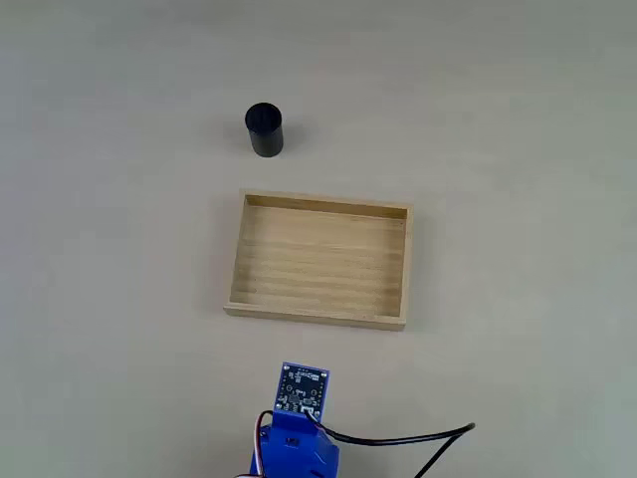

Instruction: Place the black cylinder in the wooden box then return to rest.

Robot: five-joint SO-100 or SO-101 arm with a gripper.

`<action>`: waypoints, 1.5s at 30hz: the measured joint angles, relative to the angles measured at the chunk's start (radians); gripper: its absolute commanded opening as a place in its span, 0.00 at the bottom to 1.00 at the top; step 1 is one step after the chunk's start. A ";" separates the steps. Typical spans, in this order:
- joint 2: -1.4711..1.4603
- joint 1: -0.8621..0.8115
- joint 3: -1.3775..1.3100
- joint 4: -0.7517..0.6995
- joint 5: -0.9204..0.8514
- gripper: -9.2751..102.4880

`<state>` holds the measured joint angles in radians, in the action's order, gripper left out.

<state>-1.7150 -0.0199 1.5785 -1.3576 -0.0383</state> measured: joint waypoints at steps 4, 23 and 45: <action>0.000 0.020 0.000 0.000 0.000 0.08; 0.104 0.043 -0.014 0.183 0.055 0.08; 0.796 0.048 -0.495 0.578 0.150 0.09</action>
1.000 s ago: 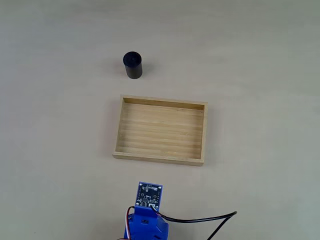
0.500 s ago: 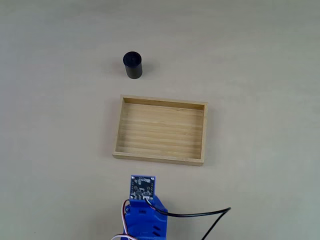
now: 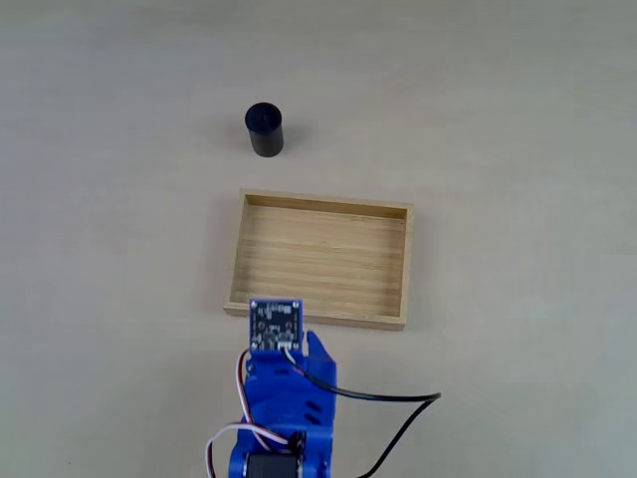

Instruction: Place the black cylinder in the wooden box then return to rest.

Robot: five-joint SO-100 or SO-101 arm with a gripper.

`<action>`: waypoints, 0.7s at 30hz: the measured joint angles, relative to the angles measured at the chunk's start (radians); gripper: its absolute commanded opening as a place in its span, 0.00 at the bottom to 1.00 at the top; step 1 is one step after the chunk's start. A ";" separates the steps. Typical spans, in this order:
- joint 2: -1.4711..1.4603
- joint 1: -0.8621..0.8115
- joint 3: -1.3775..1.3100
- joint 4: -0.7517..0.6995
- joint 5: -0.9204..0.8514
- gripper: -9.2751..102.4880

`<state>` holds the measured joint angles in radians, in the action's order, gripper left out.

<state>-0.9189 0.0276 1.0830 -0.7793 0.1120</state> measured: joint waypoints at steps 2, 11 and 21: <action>0.075 0.005 -0.058 0.035 -0.012 0.10; 0.437 0.031 -0.357 0.155 -0.038 0.26; 0.762 0.031 -0.612 0.276 -0.064 0.33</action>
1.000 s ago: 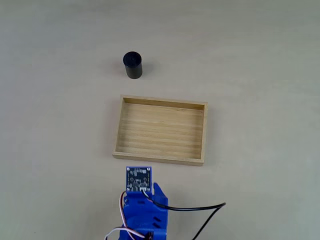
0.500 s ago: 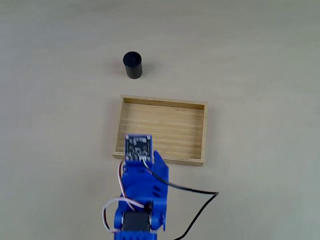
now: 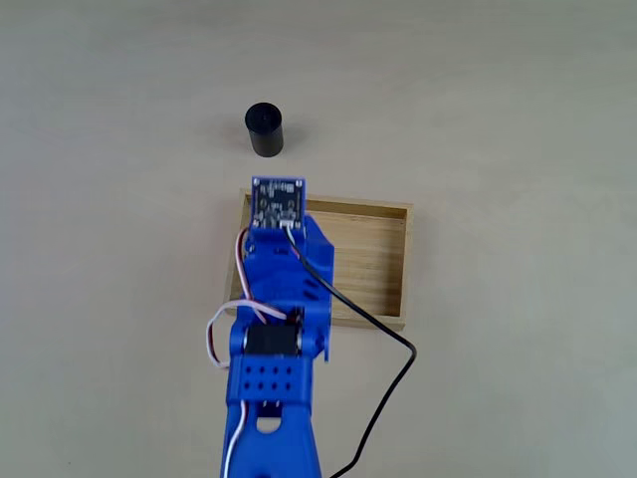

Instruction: Place the black cylinder in the wooden box then return to rest.

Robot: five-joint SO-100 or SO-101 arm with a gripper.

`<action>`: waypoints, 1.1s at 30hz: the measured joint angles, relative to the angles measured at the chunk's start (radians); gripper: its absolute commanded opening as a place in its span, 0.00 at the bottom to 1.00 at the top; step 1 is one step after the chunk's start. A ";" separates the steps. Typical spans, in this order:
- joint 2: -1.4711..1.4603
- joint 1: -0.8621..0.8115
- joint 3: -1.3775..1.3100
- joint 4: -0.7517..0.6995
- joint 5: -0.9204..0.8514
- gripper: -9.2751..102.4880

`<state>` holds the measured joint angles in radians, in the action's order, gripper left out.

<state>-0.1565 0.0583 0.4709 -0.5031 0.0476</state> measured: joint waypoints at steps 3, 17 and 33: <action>0.087 0.000 -0.067 0.028 0.000 0.33; 0.451 0.009 -0.403 0.114 0.000 0.40; 0.658 0.057 -0.566 0.181 0.049 0.40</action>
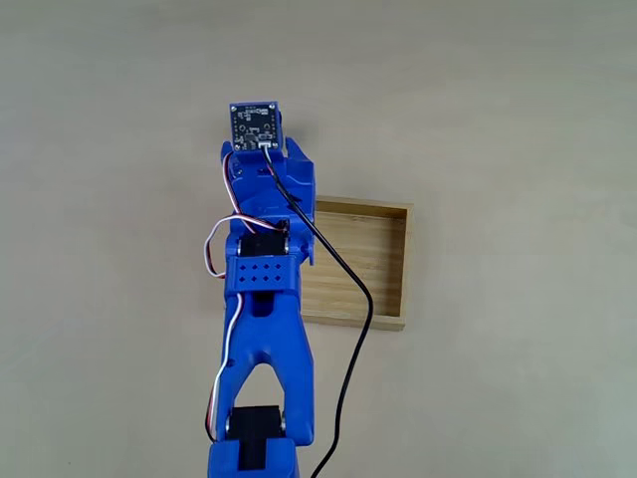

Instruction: Place the black cylinder in the wooden box then return to rest.

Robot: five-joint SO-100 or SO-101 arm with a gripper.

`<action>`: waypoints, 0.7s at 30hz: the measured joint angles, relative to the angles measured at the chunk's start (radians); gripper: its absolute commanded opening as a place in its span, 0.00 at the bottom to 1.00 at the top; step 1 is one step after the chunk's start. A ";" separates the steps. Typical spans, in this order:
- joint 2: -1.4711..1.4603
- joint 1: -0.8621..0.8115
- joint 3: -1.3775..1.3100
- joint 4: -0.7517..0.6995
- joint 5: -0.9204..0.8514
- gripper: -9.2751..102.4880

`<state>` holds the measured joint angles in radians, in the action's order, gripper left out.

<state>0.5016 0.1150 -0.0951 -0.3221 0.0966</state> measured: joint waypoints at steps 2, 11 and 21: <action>0.008 -0.002 0.000 0.003 0.008 0.40; 0.064 -0.034 -0.067 0.003 0.023 0.40; 0.138 -0.037 -0.133 0.003 0.023 0.40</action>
<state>0.6397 0.0782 -0.2286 -0.3191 0.1197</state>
